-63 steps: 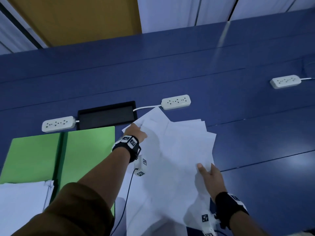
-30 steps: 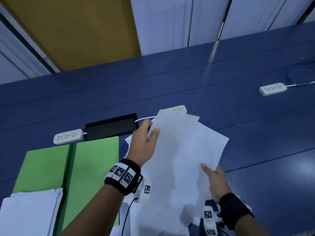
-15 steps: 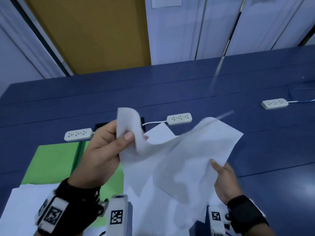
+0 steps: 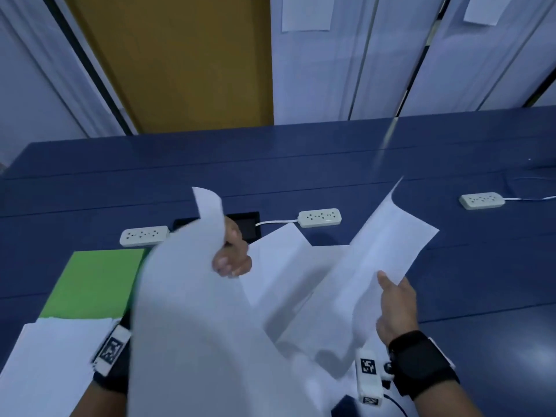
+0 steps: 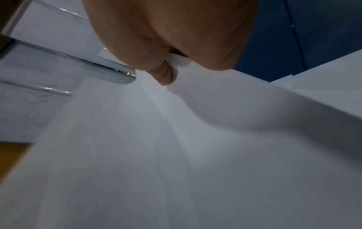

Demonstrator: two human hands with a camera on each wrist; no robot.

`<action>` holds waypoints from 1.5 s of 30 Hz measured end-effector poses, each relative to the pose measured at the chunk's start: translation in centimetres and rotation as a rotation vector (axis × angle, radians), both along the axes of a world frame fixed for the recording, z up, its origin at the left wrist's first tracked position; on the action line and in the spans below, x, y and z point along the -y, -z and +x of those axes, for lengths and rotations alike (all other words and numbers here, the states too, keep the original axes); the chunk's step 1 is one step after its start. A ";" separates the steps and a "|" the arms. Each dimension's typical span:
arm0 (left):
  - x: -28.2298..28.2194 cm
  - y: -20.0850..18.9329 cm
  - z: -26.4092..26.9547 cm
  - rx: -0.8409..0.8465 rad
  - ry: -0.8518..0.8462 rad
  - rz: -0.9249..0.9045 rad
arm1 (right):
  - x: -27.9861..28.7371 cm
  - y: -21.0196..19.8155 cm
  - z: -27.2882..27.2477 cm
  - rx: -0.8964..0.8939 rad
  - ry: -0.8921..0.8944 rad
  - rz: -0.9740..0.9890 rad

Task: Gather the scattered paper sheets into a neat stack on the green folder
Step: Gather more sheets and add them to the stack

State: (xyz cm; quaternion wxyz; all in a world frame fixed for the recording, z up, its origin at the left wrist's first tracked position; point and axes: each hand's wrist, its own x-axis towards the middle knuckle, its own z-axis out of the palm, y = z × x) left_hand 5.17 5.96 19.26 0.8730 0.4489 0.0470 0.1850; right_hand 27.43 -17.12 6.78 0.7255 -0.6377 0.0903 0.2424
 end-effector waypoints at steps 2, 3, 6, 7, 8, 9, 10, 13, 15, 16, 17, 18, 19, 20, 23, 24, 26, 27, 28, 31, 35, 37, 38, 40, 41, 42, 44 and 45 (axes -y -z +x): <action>1.2 -0.1 1.0 -0.176 -0.042 0.226 | -0.2 -0.1 -0.6 0.026 -0.005 -0.005; 1.9 0.2 1.7 -0.230 -0.040 0.266 | -0.4 -0.6 -1.0 0.029 -0.036 0.016; 2.8 3.2 3.0 -0.379 -0.079 0.408 | -1.5 -3.0 -3.0 0.019 -0.147 0.111; 3.0 4.4 3.5 -0.438 -0.131 0.473 | -1.6 -3.4 -3.4 0.013 -0.210 0.152; 3.3 5.7 3.8 -0.463 -0.175 0.518 | -1.7 -3.6 -4.0 -0.017 -0.289 0.176; 3.2 6.9 3.9 -0.488 -0.227 0.533 | -1.5 -3.4 -4.6 -0.071 -0.391 0.231; 3.3 7.9 4.1 -0.497 -0.277 0.527 | -1.4 -3.7 -5.5 -0.120 -0.458 0.256; 2.5 8.9 4.0 -0.518 -0.442 0.508 | -0.7 -3.7 -6.8 -0.029 -0.628 0.270; 1.7 8.8 3.9 -0.529 -0.538 0.604 | -0.5 -3.5 -6.5 0.099 -0.721 0.199; 1.2 8.8 3.8 -0.518 -0.554 0.639 | -0.5 -4.0 -6.2 0.109 -0.733 0.150; 1.1 8.2 3.5 -0.521 -0.555 0.624 | -0.3 -4.0 -5.7 0.081 -0.738 0.129; 0.9 8.1 3.3 -0.490 -0.537 0.578 | 0.0 -3.9 -5.2 0.047 -0.702 0.101; 0.8 8.0 3.1 -0.484 -0.509 0.532 | 0.4 -3.5 -4.5 0.033 -0.673 0.090; 1.0 7.8 3.0 -0.473 -0.470 0.497 | 0.6 -3.5 -4.1 0.039 -0.631 0.061; 1.9 7.3 2.9 -0.495 -0.532 0.543 | 1.1 -3.4 -2.8 0.080 -0.634 0.135; 2.2 7.3 2.9 -0.495 -0.592 0.559 | 1.2 -3.5 -2.6 0.114 -0.653 0.155; 2.6 7.6 3.2 -0.489 -0.709 0.568 | 1.2 -4.0 -2.6 0.231 -0.728 0.145; 2.9 7.5 3.3 -0.486 -0.745 0.574 | 1.0 -4.4 -3.0 0.285 -0.753 0.144; 3.1 7.5 3.4 -0.485 -0.780 0.575 | 0.7 -4.5 -3.2 0.317 -0.741 0.131; 4.0 7.0 3.7 -0.450 -0.796 0.559 | -0.3 -3.9 -3.6 0.345 -0.549 0.090; 5.0 6.0 3.8 -0.434 -0.646 0.436 | -0.2 -3.7 -3.1 0.258 -0.363 0.211; 4.9 6.1 3.5 -0.461 -0.478 0.398 | 0.1 -4.1 -2.6 0.222 -0.345 0.263; 4.7 6.2 3.4 -0.489 -0.409 0.398 | 0.2 -4.2 -2.4 0.201 -0.337 0.279; 4.5 6.6 3.2 -0.535 -0.362 0.408 | 0.3 -4.2 -2.1 0.188 -0.325 0.282; 4.5 6.9 3.1 -0.557 -0.358 0.408 | 0.3 -4.2 -2.2 0.193 -0.334 0.272; 4.6 7.0 3.2 -0.566 -0.355 0.407 | 0.3 -4.0 -2.4 0.197 -0.355 0.258; 5.0 7.0 3.4 -0.573 -0.355 0.404 | 0.1 -3.9 -3.1 0.209 -0.397 0.214; 5.2 7.1 3.5 -0.581 -0.361 0.402 | -0.1 -3.8 -3.5 0.227 -0.415 0.190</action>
